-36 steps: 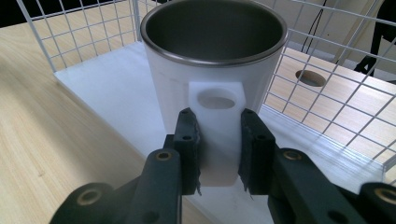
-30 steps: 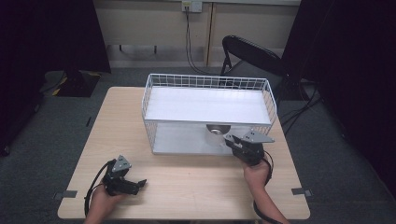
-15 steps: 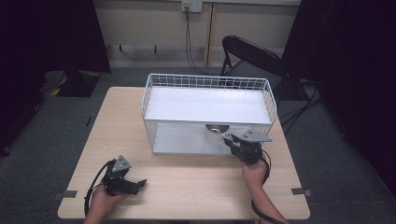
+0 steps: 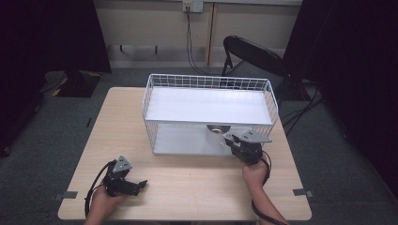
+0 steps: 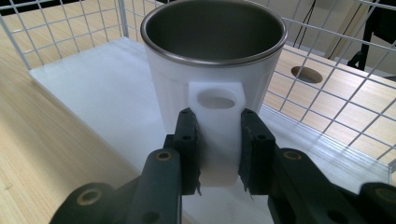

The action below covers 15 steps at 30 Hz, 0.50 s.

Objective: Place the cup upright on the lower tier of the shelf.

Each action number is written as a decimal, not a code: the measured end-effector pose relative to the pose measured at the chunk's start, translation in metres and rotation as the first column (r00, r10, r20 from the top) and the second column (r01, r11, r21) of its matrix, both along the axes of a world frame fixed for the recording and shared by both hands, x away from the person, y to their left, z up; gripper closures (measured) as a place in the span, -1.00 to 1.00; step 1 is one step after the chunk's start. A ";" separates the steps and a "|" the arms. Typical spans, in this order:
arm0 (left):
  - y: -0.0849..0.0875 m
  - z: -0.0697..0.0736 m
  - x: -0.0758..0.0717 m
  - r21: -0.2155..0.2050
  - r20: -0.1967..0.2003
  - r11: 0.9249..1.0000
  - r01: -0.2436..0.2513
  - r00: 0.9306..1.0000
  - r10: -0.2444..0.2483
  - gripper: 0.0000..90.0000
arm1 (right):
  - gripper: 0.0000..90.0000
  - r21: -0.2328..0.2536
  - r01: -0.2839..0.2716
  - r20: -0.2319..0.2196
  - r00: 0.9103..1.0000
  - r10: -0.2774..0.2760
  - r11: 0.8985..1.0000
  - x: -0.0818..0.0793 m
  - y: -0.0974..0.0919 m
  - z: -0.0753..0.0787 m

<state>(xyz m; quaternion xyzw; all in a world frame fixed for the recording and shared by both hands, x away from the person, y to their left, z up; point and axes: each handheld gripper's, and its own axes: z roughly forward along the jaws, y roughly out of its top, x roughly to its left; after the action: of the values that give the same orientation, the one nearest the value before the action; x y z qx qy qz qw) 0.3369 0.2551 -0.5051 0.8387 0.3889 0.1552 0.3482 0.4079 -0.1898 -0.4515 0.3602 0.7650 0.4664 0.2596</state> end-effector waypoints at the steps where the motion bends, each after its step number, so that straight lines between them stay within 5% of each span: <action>1: 0.000 0.000 0.000 0.000 0.000 1.000 0.000 1.000 0.000 -0.99 | 0.60 -0.002 0.003 0.000 1.000 -0.003 1.000 0.000 0.000 0.000; 15: 0.000 0.000 0.000 0.000 0.000 1.000 0.000 1.000 0.000 -0.99 | 0.60 -0.017 0.009 0.002 1.000 -0.009 1.000 0.002 0.003 -0.003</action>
<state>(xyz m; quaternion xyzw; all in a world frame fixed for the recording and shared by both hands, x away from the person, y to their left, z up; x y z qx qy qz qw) 0.3369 0.2551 -0.5051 0.8387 0.3888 0.1554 0.3481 0.4103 -0.1870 -0.4548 0.3610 0.7672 0.4589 0.2655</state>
